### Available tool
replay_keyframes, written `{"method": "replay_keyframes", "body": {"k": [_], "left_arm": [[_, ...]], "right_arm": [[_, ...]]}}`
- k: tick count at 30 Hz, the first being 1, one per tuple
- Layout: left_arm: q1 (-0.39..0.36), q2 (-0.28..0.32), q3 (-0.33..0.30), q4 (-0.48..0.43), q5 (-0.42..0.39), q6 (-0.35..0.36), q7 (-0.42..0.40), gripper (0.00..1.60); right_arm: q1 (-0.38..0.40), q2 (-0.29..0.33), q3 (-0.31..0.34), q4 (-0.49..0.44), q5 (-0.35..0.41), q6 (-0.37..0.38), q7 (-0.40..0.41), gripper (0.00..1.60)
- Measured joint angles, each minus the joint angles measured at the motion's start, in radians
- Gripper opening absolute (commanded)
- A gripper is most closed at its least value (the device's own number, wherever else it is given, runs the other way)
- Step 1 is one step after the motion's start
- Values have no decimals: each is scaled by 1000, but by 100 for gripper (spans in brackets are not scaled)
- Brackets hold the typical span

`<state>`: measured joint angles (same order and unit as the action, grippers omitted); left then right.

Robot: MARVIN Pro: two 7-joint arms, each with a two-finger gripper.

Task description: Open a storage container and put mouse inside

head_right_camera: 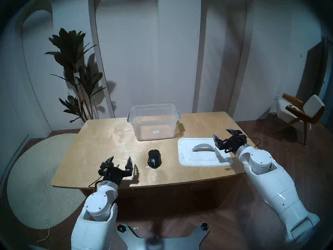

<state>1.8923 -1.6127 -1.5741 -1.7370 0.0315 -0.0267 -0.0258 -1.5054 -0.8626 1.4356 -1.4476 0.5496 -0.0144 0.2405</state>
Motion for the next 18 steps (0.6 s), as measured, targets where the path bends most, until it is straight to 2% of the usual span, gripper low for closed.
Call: {"method": "replay_keyframes", "body": {"k": [9, 18], "left_arm": [[1, 0, 0, -4, 0, 0, 0, 160], [2, 3, 3, -8, 8, 3, 0, 160]], "right_arm": [[50, 21, -36, 87, 163, -42, 162, 160], [100, 40, -82, 170, 241, -78, 315, 160]]}}
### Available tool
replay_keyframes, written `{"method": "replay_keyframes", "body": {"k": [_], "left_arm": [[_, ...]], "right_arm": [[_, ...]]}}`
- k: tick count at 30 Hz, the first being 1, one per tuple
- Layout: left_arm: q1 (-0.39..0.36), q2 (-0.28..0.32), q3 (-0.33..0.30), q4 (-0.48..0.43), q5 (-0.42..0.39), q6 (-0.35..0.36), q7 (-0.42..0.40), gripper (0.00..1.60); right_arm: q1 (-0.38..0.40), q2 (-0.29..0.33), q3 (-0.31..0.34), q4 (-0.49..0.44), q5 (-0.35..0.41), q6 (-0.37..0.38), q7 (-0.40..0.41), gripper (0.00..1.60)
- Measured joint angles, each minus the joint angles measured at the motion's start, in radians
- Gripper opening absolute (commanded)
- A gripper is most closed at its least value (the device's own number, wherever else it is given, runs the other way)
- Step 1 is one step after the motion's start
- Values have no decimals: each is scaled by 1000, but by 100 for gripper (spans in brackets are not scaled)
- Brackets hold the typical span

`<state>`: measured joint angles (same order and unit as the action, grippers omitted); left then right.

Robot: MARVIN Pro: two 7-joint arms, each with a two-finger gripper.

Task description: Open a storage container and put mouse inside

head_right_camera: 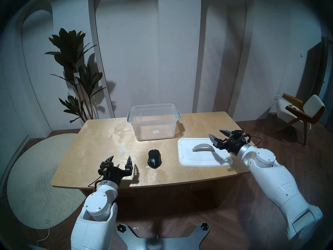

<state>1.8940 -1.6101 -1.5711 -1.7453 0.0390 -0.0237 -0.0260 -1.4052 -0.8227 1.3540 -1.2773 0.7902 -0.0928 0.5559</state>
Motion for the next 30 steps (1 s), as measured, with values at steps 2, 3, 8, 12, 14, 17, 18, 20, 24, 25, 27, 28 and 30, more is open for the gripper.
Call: {"method": "replay_keyframes", "body": {"k": [2, 3, 8, 12, 14, 17, 18, 20, 24, 25, 27, 28, 30], "left_arm": [[1, 4, 3, 0, 5, 2, -1, 160], [2, 7, 5, -1, 7, 2, -4, 160], [11, 15, 17, -6, 13, 3, -14, 160], [16, 20, 35, -13, 5, 10, -15, 160], [16, 22, 43, -15, -1, 19, -14, 160], [13, 26, 58, -15, -9, 41, -4, 160], [10, 28, 64, -15, -13, 50, 4, 160], [6, 30, 72, -14, -18, 59, 15, 160], [-6, 37, 93, -12, -30, 78, 45, 160], [-9, 39, 99, -10, -33, 82, 53, 160], [-15, 42, 109, -7, -37, 87, 63, 160], [-19, 44, 116, -4, -39, 90, 70, 160], [-26, 47, 129, 0, -44, 97, 83, 160]], "right_arm": [[11, 2, -5, 19, 9, -7, 34, 160], [18, 2, -7, 30, 14, -11, 55, 160], [47, 2, -8, 79, 27, -28, 140, 160], [65, 0, -8, 103, 32, -37, 175, 160], [72, -2, -8, 112, 34, -41, 186, 160], [82, -6, -8, 124, 35, -46, 201, 160], [85, -8, -8, 127, 36, -48, 207, 160], [89, -11, -8, 130, 36, -50, 214, 160], [97, -16, -8, 131, 37, -54, 226, 160], [99, -17, -8, 131, 37, -55, 229, 160], [101, -19, -7, 132, 37, -56, 232, 160], [102, -20, -7, 133, 37, -56, 234, 160], [104, -21, -7, 134, 37, -57, 237, 160]]}}
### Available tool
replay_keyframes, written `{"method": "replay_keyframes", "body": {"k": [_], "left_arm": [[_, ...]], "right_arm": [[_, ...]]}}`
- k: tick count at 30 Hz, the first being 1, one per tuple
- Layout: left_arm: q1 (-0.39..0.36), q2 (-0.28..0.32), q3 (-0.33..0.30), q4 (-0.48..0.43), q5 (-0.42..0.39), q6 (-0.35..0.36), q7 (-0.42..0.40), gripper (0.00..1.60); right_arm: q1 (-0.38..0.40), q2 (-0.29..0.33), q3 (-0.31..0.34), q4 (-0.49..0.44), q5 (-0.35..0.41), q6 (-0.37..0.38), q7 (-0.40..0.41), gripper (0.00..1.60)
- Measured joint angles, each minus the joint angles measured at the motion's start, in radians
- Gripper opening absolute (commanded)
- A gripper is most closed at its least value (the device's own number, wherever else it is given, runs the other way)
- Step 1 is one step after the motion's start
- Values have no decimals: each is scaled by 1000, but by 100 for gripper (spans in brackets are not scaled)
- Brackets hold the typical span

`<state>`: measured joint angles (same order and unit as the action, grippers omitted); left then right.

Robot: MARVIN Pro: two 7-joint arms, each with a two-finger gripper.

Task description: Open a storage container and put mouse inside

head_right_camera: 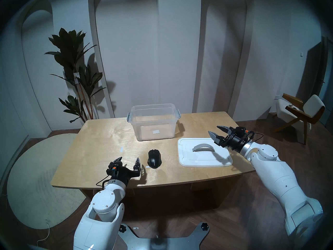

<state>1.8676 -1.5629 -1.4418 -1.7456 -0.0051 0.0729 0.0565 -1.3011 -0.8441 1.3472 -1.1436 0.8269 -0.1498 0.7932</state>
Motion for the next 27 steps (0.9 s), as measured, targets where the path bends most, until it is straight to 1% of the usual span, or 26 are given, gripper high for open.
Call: {"method": "replay_keyframes", "body": {"k": [8, 12, 16, 22, 24, 27], "left_arm": [[-17, 15, 46, 10, -12, 25, 46, 160], [-13, 21, 56, 3, -19, 37, 66, 160], [12, 28, 43, -40, -44, 63, 59, 160], [64, 42, 23, -118, -98, 93, 26, 160], [79, 46, 29, -141, -127, 107, 21, 160], [98, 61, 63, -170, -168, 128, 21, 160]], "right_arm": [[4, -6, 4, 7, 0, -4, 5, 160], [4, -10, 6, 9, 0, -5, -2, 160], [4, -12, 7, 11, 0, -5, -10, 160], [4, -12, 8, 11, 0, -5, -17, 160], [4, -12, 8, 12, 0, -5, -18, 160], [4, -11, 8, 12, 0, -5, -18, 160]]}}
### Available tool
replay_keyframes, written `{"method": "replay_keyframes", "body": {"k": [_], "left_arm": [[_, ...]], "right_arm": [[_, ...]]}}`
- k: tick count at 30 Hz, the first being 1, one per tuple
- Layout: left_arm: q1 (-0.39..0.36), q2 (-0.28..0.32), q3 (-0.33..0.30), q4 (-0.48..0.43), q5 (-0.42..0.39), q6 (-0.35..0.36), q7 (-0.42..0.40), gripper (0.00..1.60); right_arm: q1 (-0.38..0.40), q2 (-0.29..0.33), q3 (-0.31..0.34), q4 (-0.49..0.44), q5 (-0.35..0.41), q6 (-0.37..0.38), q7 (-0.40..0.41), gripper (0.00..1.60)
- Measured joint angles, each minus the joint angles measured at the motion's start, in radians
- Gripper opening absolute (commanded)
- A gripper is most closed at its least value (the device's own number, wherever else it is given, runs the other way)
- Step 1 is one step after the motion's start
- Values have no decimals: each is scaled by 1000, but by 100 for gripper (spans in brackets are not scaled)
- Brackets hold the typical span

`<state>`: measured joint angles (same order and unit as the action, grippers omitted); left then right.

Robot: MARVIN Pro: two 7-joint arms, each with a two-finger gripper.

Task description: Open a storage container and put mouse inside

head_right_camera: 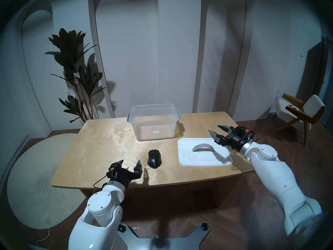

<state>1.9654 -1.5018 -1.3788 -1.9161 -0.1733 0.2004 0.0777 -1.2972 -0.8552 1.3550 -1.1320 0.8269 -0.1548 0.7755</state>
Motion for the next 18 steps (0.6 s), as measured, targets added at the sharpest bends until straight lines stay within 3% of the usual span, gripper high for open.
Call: {"method": "replay_keyframes", "body": {"k": [8, 18], "left_arm": [[-8, 68, 130, 0, -37, -3, 62, 160], [-106, 130, 299, 33, -62, -23, 142, 160]], "right_arm": [[0, 2, 0, 1, 0, 0, 1, 160], [12, 2, -7, 94, -14, -16, 27, 160]]}}
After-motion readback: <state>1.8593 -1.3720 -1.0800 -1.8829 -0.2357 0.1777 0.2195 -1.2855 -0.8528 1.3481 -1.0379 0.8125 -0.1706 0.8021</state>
